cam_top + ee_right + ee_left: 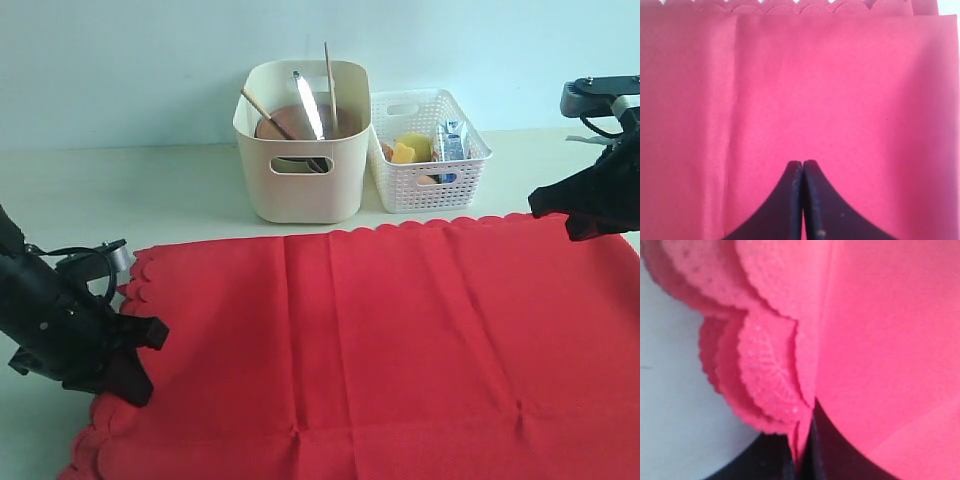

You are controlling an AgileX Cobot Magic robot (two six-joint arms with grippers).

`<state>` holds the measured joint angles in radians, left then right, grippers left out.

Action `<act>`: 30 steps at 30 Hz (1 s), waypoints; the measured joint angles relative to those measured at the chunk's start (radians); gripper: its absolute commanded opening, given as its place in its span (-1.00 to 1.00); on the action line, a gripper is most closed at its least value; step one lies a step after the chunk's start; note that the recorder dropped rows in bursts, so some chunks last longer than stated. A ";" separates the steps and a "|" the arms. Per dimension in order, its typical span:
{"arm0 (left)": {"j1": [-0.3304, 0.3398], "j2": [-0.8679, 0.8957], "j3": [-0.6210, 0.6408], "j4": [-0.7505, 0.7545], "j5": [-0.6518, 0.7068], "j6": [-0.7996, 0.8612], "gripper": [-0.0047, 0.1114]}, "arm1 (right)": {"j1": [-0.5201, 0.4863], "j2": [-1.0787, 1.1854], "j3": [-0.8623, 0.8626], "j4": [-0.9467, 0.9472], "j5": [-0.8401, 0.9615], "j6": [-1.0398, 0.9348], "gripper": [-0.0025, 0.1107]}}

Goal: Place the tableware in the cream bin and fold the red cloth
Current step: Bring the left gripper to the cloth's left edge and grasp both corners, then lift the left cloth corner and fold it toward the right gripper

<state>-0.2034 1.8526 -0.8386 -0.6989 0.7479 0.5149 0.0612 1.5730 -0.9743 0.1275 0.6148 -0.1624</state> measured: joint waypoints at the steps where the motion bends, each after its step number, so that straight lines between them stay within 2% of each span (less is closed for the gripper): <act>1: 0.000 -0.006 -0.003 0.006 0.006 -0.003 -0.92 | 0.000 0.000 0.000 0.000 0.000 -0.002 -0.96; 4: 0.010 -0.031 -0.013 0.022 0.029 -0.013 -0.92 | 0.000 0.000 0.000 0.000 0.000 -0.002 -0.96; 7: 0.049 -0.058 -0.027 0.031 0.063 -0.020 -0.92 | 0.000 0.000 0.000 0.000 0.000 -0.002 -0.96; 18: 0.273 -0.177 -0.041 0.040 0.106 -0.033 -0.92 | 0.000 0.000 0.000 0.004 0.009 -0.009 -0.96; 22: 0.349 -0.205 -0.041 0.046 0.108 -0.035 -0.92 | 0.000 0.000 0.000 0.053 0.024 -0.074 -0.96; 26: 0.384 -0.226 -0.052 0.050 0.122 -0.035 -0.92 | 0.000 0.000 0.004 0.143 0.036 -0.155 -0.96; 30: 0.390 -0.234 -0.081 0.045 0.161 -0.035 -0.92 | 0.000 0.012 0.018 0.165 0.045 -0.180 -0.96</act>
<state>0.1867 1.6184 -0.9196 -0.6540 0.9089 0.4797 0.0612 1.5853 -0.9562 0.2928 0.6595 -0.3424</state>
